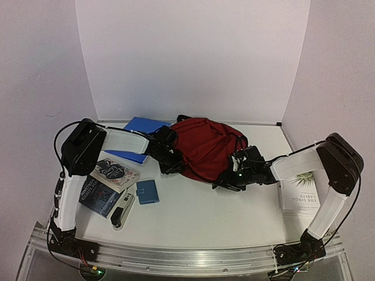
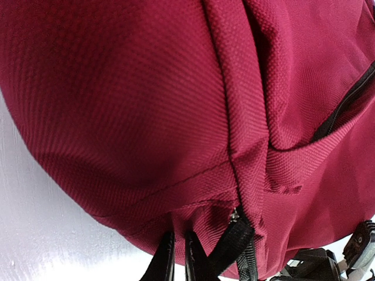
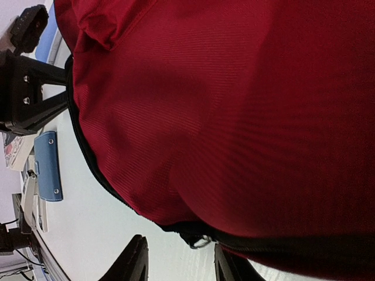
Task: Pack the student bag
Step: Unzip the student bag at the center of the board.
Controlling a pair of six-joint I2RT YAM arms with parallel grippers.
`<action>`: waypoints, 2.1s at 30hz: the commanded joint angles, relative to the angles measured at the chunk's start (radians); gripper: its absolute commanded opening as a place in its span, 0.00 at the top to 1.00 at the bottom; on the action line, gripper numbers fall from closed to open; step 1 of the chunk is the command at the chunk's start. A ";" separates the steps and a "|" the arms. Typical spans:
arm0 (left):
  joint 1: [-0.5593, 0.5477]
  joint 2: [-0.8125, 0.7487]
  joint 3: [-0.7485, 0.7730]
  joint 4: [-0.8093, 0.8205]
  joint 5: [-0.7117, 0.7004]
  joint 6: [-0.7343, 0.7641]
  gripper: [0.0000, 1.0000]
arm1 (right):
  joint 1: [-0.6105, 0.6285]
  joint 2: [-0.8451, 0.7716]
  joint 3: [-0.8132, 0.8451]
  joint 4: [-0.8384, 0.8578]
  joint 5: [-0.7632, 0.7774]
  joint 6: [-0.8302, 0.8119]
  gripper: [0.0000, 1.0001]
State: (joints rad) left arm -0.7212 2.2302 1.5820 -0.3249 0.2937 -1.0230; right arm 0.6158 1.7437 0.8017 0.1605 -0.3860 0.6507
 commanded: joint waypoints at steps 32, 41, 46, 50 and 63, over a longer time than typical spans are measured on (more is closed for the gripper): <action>-0.002 -0.094 -0.049 -0.025 -0.048 -0.017 0.94 | 0.004 0.019 -0.009 0.089 0.073 0.050 1.00; 0.034 -0.090 -0.028 -0.108 -0.091 0.006 1.00 | -0.096 -0.112 0.001 -0.158 0.007 -0.110 1.00; 0.055 -0.095 -0.025 -0.119 -0.097 0.047 1.00 | -0.135 -0.127 0.043 -0.294 -0.019 -0.229 1.00; 0.029 -0.169 -0.070 0.078 0.008 0.248 0.85 | -0.134 -0.133 0.065 -0.324 -0.115 -0.272 1.00; -0.062 -0.130 -0.054 0.196 0.089 0.108 0.10 | -0.115 -0.114 0.127 -0.316 -0.202 -0.269 1.00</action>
State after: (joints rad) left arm -0.7593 2.0193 1.4682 -0.1819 0.3380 -0.8162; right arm 0.4815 1.6470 0.8744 -0.1547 -0.5590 0.3923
